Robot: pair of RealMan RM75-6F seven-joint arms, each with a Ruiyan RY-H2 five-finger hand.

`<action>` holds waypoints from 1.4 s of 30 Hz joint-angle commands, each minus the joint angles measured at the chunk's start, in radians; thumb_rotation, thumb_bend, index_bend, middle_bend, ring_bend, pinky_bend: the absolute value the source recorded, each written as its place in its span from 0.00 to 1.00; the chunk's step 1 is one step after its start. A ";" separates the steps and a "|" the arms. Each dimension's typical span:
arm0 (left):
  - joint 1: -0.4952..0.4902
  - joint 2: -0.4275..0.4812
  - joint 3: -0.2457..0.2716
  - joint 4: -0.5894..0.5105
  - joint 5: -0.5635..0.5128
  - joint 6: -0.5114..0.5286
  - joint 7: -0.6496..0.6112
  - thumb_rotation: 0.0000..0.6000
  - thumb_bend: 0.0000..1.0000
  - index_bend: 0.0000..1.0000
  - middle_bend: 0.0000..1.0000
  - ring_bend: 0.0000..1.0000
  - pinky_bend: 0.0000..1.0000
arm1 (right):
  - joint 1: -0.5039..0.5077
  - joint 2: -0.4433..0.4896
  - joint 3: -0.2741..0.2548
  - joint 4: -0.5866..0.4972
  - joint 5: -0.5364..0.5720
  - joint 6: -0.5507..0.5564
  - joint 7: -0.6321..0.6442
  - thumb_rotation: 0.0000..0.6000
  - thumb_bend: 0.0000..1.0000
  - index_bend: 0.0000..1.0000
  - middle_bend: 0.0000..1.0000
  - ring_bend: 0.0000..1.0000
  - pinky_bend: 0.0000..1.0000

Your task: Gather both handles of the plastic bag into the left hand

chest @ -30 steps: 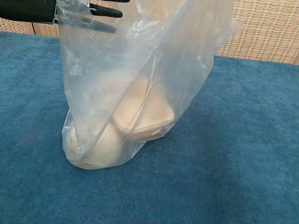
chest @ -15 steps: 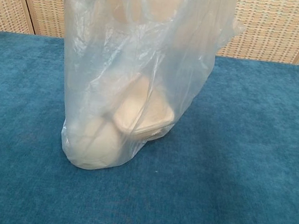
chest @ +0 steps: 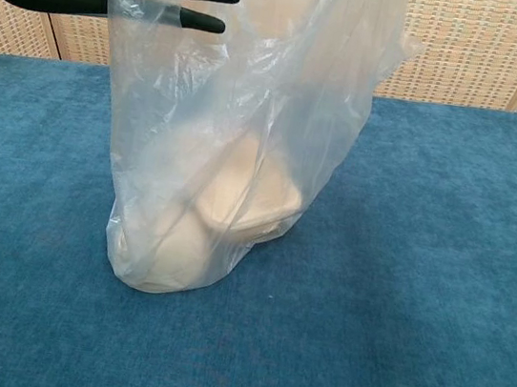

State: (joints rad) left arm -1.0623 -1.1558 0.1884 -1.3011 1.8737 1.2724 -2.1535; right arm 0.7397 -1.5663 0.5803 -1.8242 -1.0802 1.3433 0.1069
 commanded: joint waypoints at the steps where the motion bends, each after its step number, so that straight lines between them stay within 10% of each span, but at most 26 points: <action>1: -0.002 -0.001 -0.019 -0.021 -0.034 -0.010 0.033 0.97 0.10 0.07 0.11 0.10 0.12 | 0.000 0.000 0.000 -0.001 -0.001 0.000 -0.001 1.00 0.00 0.00 0.00 0.00 0.00; 11: -0.140 -0.017 0.018 -0.012 0.080 -0.106 -0.004 0.78 0.10 0.15 0.09 0.05 0.08 | -0.004 0.011 -0.005 -0.015 -0.010 0.007 -0.015 1.00 0.00 0.00 0.00 0.00 0.00; 25: -0.044 -0.089 -0.019 -0.002 -0.064 -0.042 0.097 0.88 0.10 0.16 0.09 0.06 0.07 | -0.009 0.043 -0.028 -0.092 -0.015 -0.026 -0.025 1.00 0.00 0.00 0.00 0.00 0.00; 42: -0.004 -0.097 0.008 -0.034 0.011 0.065 0.188 0.93 0.10 0.16 0.08 0.06 0.07 | 0.056 0.032 -0.017 -0.132 0.006 -0.047 -0.123 1.00 0.00 0.00 0.00 0.00 0.00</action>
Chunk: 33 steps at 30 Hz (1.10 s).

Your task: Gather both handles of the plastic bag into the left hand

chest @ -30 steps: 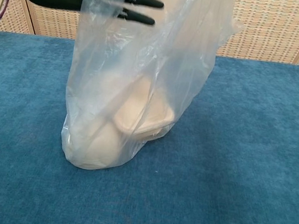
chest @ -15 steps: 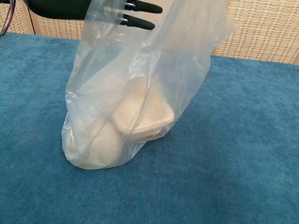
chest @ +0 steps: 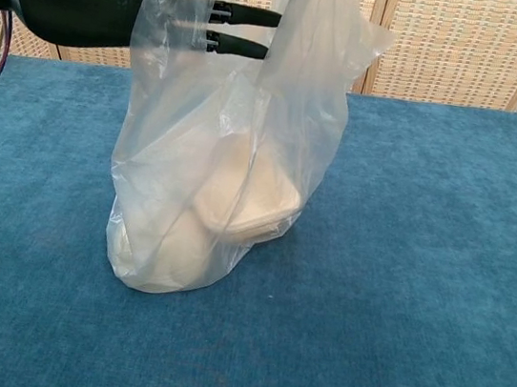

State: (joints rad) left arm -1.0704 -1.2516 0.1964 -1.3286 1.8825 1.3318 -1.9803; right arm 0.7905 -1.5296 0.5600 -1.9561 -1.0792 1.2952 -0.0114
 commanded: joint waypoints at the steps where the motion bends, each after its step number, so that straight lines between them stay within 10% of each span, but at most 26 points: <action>1: 0.004 -0.001 -0.001 -0.010 0.000 0.004 0.023 0.94 0.10 0.16 0.08 0.06 0.06 | 0.008 -0.006 0.005 -0.001 0.008 0.002 -0.008 1.00 0.00 0.00 0.00 0.00 0.00; 18: 0.001 -0.046 -0.073 -0.079 -0.081 -0.056 0.159 0.94 0.10 0.15 0.08 0.06 0.06 | 0.054 -0.017 0.021 -0.010 0.064 -0.007 -0.053 1.00 0.00 0.00 0.00 0.00 0.00; 26: 0.039 -0.044 -0.073 -0.108 -0.076 -0.055 0.359 0.78 0.10 0.13 0.04 0.02 0.00 | 0.041 0.007 0.016 -0.016 0.057 -0.010 -0.032 1.00 0.00 0.00 0.00 0.00 0.00; 33: 0.053 -0.053 -0.082 -0.105 -0.060 -0.024 0.391 0.91 0.10 0.09 0.01 0.02 0.00 | 0.040 0.014 0.009 -0.014 0.056 -0.012 -0.027 1.00 0.00 0.00 0.00 0.00 0.00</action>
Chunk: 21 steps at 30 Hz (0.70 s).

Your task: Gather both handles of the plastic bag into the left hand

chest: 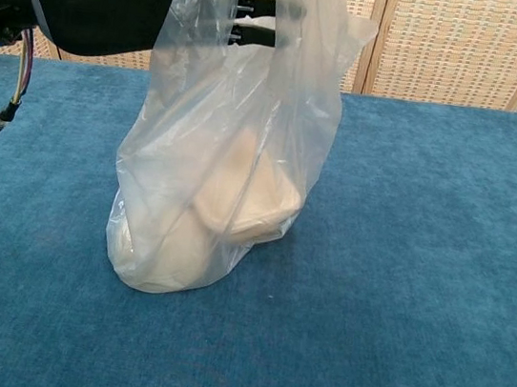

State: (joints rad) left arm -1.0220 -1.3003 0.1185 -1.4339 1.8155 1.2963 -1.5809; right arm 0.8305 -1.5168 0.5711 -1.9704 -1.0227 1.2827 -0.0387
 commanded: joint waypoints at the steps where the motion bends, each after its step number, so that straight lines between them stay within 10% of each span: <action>1: 0.004 -0.005 -0.005 0.002 0.008 0.013 -0.010 0.92 0.10 0.09 0.01 0.02 0.00 | 0.000 0.001 -0.003 0.001 -0.002 0.001 0.000 1.00 0.00 0.00 0.00 0.00 0.00; 21: -0.029 -0.023 -0.047 -0.033 0.003 -0.048 0.120 1.00 0.09 0.03 0.00 0.00 0.01 | 0.004 0.026 -0.012 -0.055 -0.008 -0.005 -0.014 1.00 0.00 0.00 0.00 0.00 0.00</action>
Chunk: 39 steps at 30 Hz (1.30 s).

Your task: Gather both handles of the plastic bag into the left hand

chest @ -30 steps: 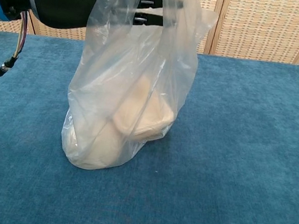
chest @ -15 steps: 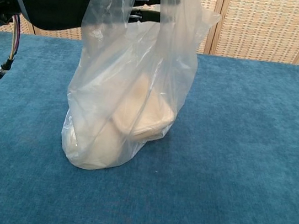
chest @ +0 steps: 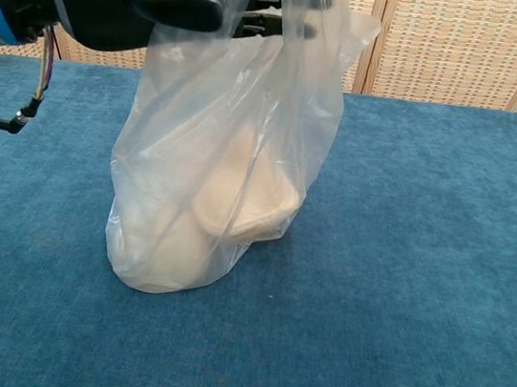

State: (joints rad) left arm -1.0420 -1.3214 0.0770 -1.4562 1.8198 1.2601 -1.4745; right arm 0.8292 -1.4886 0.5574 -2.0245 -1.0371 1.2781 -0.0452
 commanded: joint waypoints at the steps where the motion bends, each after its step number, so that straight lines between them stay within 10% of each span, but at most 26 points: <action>1: -0.012 -0.004 -0.008 -0.017 -0.002 -0.018 0.022 1.00 0.09 0.03 0.00 0.00 0.01 | 0.010 -0.005 0.004 0.001 0.013 0.001 -0.014 1.00 0.00 0.00 0.00 0.00 0.00; 39: -0.040 -0.155 -0.139 -0.011 -0.181 -0.165 0.191 1.00 0.09 0.08 0.00 0.02 0.00 | 0.049 -0.015 -0.008 -0.048 0.003 -0.014 -0.020 1.00 0.00 0.00 0.00 0.00 0.00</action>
State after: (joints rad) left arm -1.0821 -1.4711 -0.0571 -1.4715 1.6444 1.0966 -1.2878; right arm 0.8774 -1.5037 0.5500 -2.0712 -1.0338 1.2638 -0.0643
